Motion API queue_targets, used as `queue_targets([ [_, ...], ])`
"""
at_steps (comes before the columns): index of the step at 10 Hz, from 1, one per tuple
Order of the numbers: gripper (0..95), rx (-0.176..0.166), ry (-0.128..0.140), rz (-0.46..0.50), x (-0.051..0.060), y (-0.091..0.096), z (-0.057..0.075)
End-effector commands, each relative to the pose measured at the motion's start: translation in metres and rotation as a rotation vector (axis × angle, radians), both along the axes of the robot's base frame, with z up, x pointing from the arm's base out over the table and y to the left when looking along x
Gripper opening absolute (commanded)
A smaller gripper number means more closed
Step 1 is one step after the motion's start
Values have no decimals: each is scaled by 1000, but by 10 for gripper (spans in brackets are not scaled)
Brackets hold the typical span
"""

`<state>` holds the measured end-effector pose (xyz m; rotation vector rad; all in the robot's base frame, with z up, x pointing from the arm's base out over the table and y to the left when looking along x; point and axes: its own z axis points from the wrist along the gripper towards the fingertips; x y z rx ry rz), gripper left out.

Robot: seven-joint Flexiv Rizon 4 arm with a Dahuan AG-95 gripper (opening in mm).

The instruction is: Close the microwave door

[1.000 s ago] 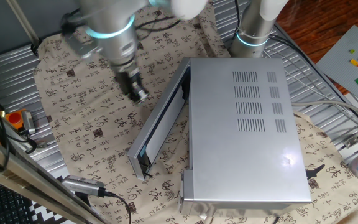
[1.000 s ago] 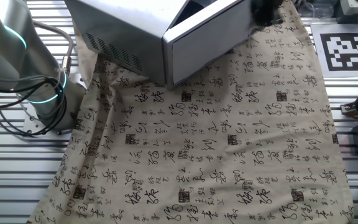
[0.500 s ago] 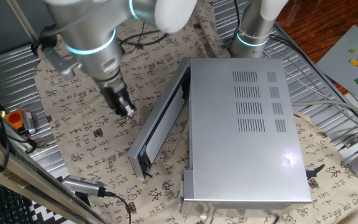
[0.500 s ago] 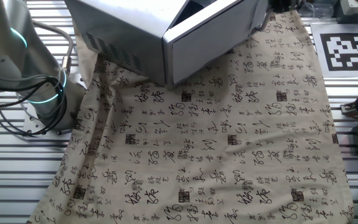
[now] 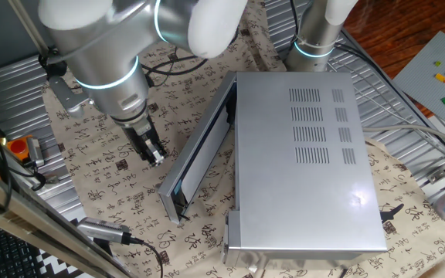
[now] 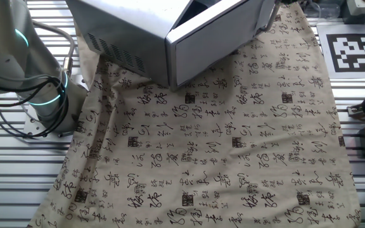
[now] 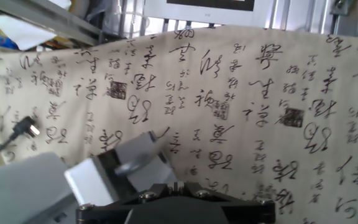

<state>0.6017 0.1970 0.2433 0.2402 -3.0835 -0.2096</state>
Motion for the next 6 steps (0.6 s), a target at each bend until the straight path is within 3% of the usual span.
queue_targets([
  [1, 0, -2, 10, -17, -2, 8, 2],
  [6, 0, 5, 46, -89, -12, 33, 5],
])
